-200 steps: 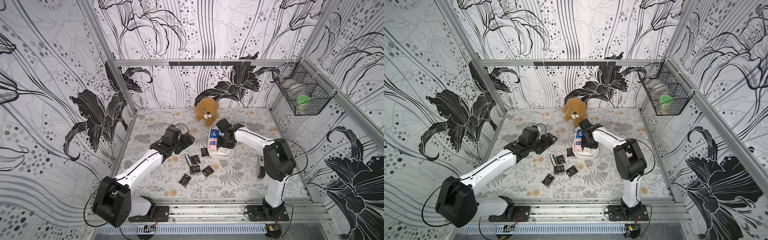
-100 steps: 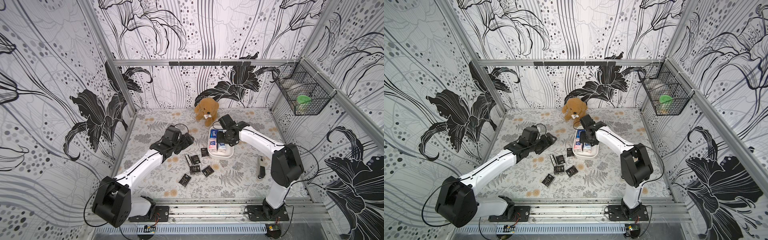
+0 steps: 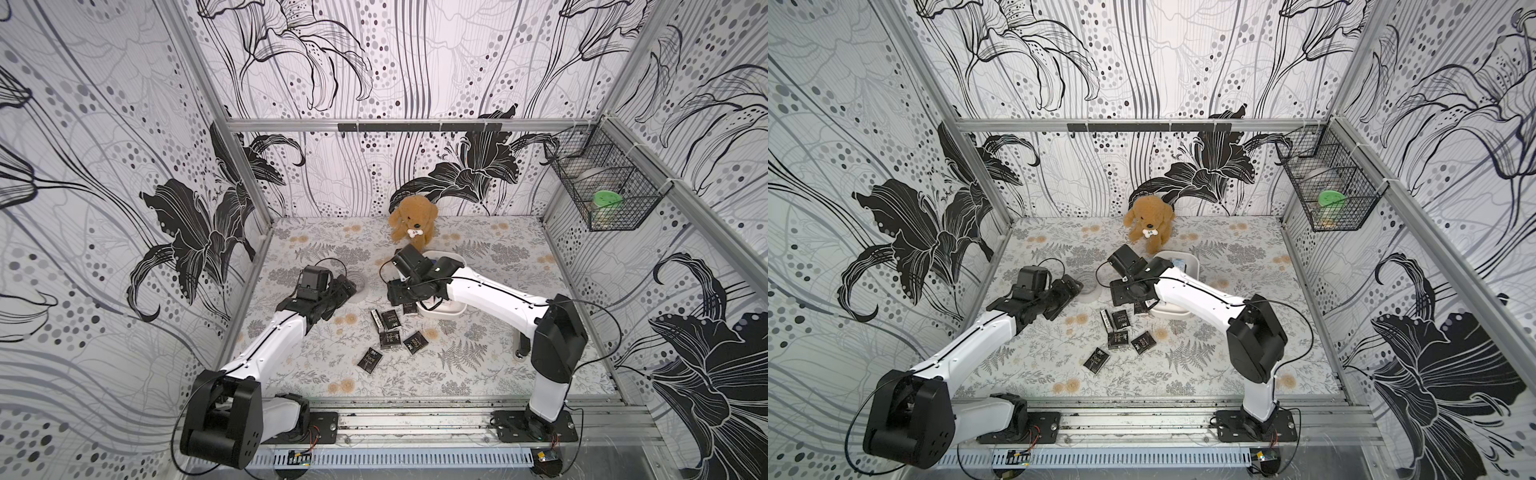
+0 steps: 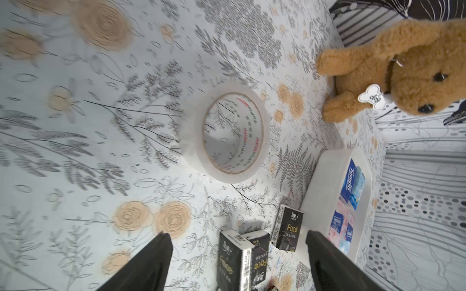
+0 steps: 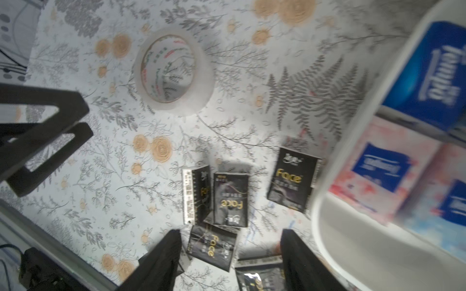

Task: Put the pocket tissues into the storage box
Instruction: Place the pocket tissues in the storage box, then pick up the pocket tissues from the center of the board.

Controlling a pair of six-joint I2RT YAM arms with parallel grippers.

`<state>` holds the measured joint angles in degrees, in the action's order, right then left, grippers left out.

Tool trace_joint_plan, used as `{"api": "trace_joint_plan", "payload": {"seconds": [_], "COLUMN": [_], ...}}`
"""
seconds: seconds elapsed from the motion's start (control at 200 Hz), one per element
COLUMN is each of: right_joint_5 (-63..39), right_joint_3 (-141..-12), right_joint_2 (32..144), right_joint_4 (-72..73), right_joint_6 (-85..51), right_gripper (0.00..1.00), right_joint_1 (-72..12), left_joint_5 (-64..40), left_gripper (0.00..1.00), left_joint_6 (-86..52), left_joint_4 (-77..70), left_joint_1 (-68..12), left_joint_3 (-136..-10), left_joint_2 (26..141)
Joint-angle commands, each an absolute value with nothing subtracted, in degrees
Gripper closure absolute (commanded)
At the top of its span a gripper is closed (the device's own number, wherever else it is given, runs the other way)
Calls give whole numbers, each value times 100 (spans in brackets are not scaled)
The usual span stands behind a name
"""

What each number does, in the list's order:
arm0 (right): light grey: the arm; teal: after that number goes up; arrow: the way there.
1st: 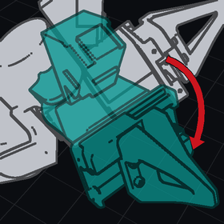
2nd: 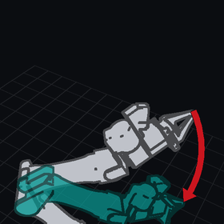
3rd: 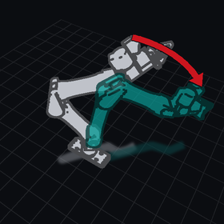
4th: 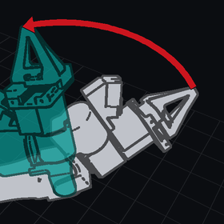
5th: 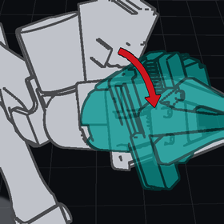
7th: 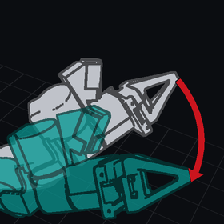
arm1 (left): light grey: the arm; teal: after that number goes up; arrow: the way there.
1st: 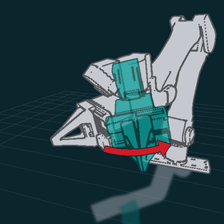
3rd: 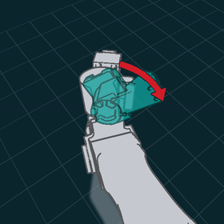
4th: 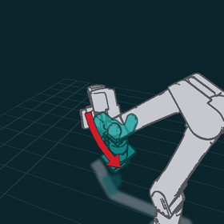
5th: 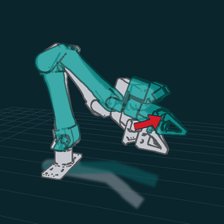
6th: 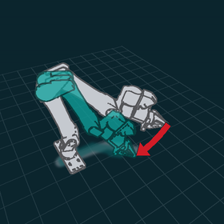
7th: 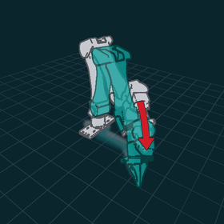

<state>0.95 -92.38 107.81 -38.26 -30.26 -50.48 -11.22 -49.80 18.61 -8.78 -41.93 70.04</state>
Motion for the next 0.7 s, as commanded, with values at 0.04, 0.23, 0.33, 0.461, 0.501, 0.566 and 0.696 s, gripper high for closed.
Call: {"api": "trace_joint_plan", "payload": {"seconds": [0.04,0.23,0.33,0.461,0.501,0.566,0.696], "right_joint_5": [-139,-189,-135,-60,-14,0,-24], "right_joint_3": [-9803,-10255,-10366,-10392,-10389,-10424,-10462], "right_joint_2": [11448,12006,12207,12372,12414,12492,12651], "right_joint_4": [-3922,-4086,-4191,-4278,-4298,-4341,-4342], "right_joint_6": [-2826,-2788,-2776,-2762,-2767,-2767,-2767], "right_gripper": [32,31,31,32,32,32,35], "right_joint_1": [-5422,-5632,-5655,-5660,-5657,-5653,-5656], "left_joint_5": [-1028,-1114,-1206,-1293,-1316,-1340,-1444], "left_gripper": [12,12,12,12,12,12,12], "left_joint_6": [-4633,-4509,-4561,-4638,-4648,-4663,-4726], "left_joint_4": [2059,2167,2112,2017,2000,1976,1886], "left_joint_1": [-338,-53,-48,-44,-44,-47,-50], "left_joint_3": [-3939,-3896,-3902,-3911,-3920,-3937,-3898], "left_joint_2": [6693,6548,6539,6540,6548,6559,6573]}}
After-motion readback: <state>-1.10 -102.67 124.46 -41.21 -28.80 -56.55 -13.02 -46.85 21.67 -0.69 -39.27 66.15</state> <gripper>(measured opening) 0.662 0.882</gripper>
